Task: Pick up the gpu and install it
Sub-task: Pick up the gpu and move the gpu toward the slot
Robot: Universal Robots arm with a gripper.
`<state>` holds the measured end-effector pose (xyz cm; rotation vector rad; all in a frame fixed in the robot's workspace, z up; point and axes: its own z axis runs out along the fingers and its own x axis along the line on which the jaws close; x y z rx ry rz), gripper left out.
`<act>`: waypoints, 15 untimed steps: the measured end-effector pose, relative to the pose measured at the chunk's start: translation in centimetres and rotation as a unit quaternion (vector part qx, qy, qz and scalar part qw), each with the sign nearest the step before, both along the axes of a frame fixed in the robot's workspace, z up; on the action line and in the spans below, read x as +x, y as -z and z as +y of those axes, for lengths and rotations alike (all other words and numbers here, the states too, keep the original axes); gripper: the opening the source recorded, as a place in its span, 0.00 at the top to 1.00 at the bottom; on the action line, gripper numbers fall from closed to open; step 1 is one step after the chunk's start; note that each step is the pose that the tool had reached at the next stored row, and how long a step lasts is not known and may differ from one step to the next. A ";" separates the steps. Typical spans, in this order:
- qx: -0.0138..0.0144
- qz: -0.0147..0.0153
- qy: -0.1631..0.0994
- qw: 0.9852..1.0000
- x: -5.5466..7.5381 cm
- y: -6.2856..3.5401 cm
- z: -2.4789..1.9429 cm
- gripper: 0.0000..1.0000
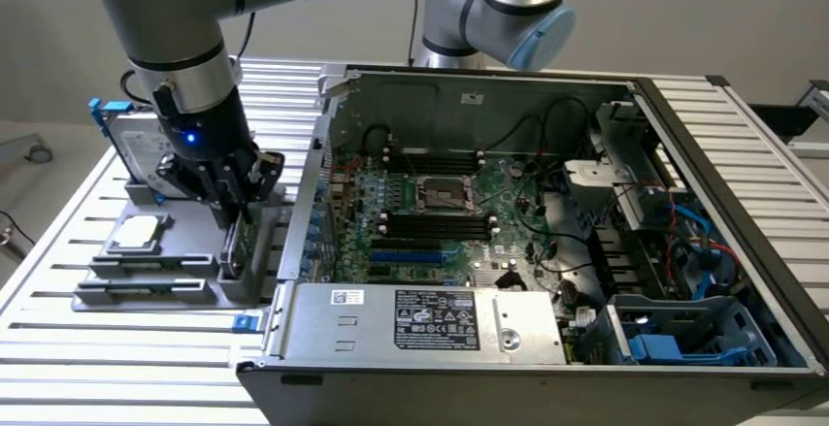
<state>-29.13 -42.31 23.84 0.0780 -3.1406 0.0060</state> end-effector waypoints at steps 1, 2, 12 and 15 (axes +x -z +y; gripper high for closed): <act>0.000 0.000 0.000 1.000 0.0 0.00 0.00 0.74; 0.000 0.000 0.000 1.000 0.0 0.00 0.00 0.74; 0.013 -0.002 0.000 1.000 -0.2 -0.35 0.00 0.74; 0.022 -0.002 0.000 1.000 -0.2 -0.73 0.00 0.74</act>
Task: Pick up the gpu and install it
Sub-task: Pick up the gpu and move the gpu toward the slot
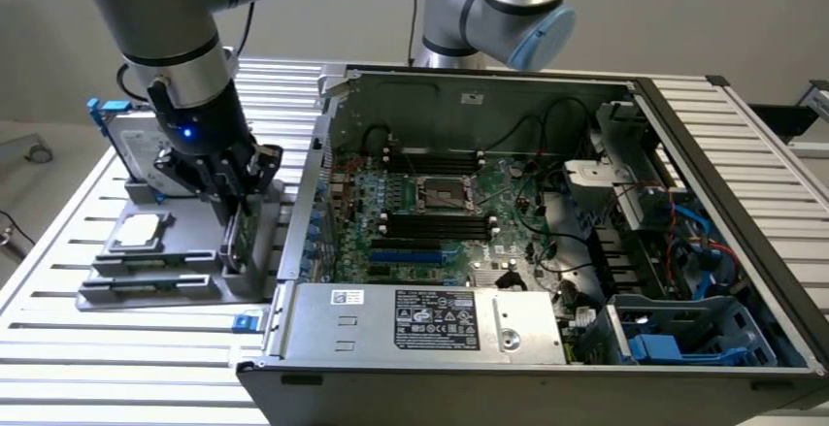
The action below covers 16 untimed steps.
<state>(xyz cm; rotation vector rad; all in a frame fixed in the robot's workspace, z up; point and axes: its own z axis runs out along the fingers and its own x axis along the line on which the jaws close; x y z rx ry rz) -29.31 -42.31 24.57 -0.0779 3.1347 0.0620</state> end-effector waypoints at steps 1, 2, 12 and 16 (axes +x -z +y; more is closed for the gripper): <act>0.002 0.000 0.000 1.000 0.0 -0.16 0.00 0.74; 0.004 0.000 0.000 1.000 0.0 -0.34 0.00 0.74; 0.017 0.000 0.000 1.000 0.0 -2.27 0.00 0.74; 0.020 0.000 0.000 1.000 0.0 -3.37 0.00 0.74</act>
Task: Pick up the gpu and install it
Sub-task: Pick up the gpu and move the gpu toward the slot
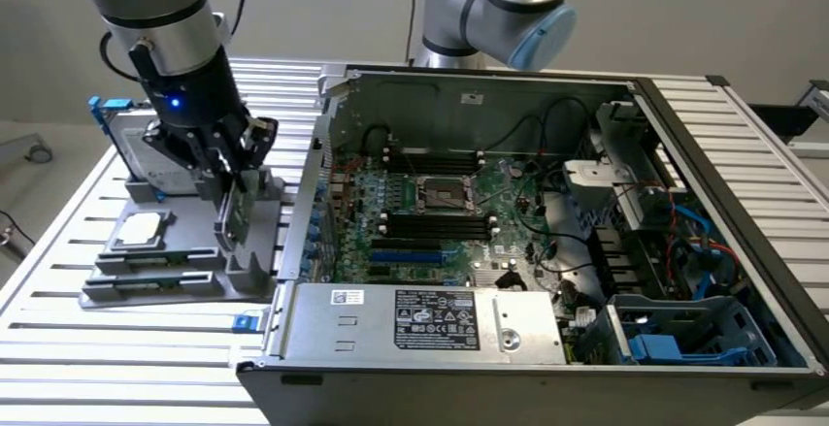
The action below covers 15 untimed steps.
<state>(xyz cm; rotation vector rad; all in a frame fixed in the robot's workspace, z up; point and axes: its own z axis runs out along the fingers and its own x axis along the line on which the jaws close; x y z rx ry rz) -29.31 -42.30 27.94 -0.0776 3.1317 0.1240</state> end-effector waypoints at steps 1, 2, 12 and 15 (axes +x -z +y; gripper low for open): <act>0.001 0.000 0.000 1.000 0.0 -0.34 0.00 0.74; 0.001 0.000 0.000 1.000 0.0 -0.70 0.00 0.74; 0.002 0.000 0.000 1.000 0.1 -5.07 -0.01 0.74; 0.002 0.000 0.000 1.000 0.7 -6.41 -0.01 0.74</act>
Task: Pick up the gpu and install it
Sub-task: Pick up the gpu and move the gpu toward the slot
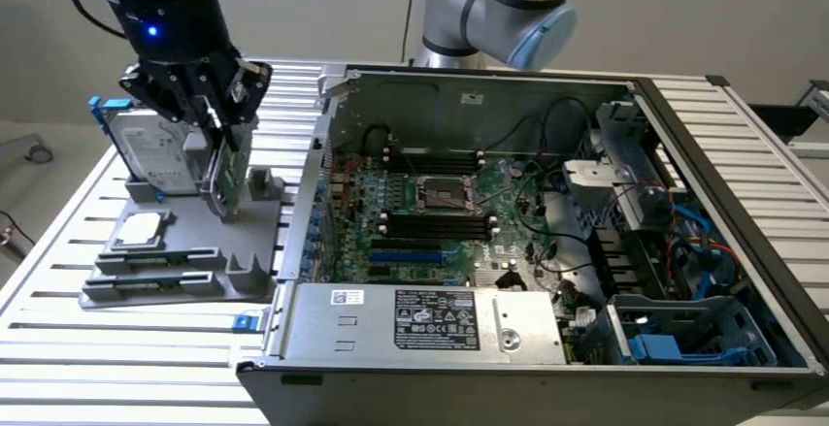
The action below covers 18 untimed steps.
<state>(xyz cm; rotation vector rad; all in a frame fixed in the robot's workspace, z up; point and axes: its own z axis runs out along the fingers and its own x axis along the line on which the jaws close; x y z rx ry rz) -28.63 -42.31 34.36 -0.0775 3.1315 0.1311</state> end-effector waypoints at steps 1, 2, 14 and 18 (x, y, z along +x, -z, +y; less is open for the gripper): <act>0.000 0.000 0.000 1.000 0.3 -0.44 0.00 0.74; 0.000 0.000 0.000 1.000 0.6 -0.90 0.00 0.74; 0.000 0.002 0.000 1.000 5.3 -6.35 0.00 0.74; 0.000 0.004 0.000 1.000 7.2 -8.19 -0.01 0.74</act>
